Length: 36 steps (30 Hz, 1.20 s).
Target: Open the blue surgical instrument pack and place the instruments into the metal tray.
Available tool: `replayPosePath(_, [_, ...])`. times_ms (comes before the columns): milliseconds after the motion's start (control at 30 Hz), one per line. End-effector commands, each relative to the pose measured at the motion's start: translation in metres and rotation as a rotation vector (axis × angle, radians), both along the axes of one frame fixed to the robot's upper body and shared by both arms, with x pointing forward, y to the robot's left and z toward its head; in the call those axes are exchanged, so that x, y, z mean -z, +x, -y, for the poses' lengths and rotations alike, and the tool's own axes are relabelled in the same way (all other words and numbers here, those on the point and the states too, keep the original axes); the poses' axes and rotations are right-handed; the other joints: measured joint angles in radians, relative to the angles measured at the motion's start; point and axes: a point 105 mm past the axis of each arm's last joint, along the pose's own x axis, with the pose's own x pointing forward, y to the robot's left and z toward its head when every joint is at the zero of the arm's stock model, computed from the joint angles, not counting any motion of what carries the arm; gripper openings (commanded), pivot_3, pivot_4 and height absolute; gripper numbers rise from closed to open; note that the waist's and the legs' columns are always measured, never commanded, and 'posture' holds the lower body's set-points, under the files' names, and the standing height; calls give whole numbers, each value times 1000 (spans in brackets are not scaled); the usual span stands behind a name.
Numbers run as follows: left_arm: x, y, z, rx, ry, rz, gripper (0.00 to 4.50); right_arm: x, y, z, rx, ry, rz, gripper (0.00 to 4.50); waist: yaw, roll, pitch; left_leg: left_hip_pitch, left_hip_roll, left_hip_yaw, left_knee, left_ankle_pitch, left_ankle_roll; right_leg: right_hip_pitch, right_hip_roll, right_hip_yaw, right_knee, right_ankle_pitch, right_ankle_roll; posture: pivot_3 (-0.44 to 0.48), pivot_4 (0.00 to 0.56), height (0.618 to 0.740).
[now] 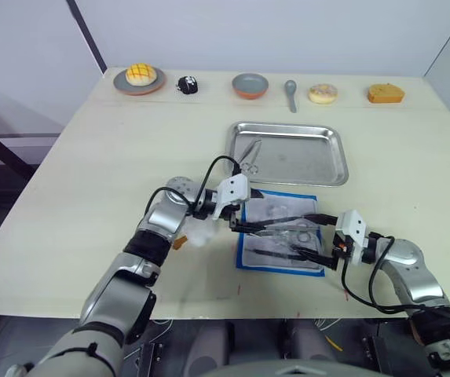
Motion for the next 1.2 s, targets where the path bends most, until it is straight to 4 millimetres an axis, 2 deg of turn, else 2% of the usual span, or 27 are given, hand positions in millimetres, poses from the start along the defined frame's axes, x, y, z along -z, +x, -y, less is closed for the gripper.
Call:
replayPosePath(33, [-6,5,2,0,-2,36,4430,46,-21,6,18,-74,-189,4500,0,0,0,0,0,0,0,0,0,0,0,0,0,0,0,0,150,740])
replayPosePath(367, [-3,11,-2,-25,-2,37,4430,47,-22,6,20,-73,-191,4500,0,0,0,0,0,0,0,0,0,0,0,0,0,0,0,0,150,740])
replayPosePath(667, [6,-3,3,53,20,24,4430,47,-21,7,23,-73,-191,4500,0,0,0,0,0,0,0,0,0,0,0,0,0,0,0,0,150,740])
replayPosePath(900, [13,-5,2,54,28,18,4430,46,-21,6,23,-73,-190,4500,0,0,0,0,0,0,0,0,0,0,0,0,0,0,0,0,150,740])
replayPosePath(933, [15,-6,2,53,28,15,4053,46,-21,6,23,-72,-189,4500,0,0,0,0,0,0,0,0,0,0,0,0,0,0,0,0,150,740])
replayPosePath(1000, [17,-7,2,51,20,3,3598,46,-21,6,23,-72,-189,4500,0,0,-1,0,0,0,0,0,0,0,0,0,0,0,0,0,150,740])
replayPosePath(1067, [21,-8,1,45,29,-14,2816,47,-21,6,16,-81,-185,4500,0,0,-1,0,0,0,0,0,0,0,0,0,0,0,0,0,150,740])
replayPosePath(1200, [24,-9,-1,45,36,-34,757,46,-21,6,17,-77,-184,4500,0,1,-3,0,0,0,0,0,0,0,0,0,0,0,0,0,150,740])
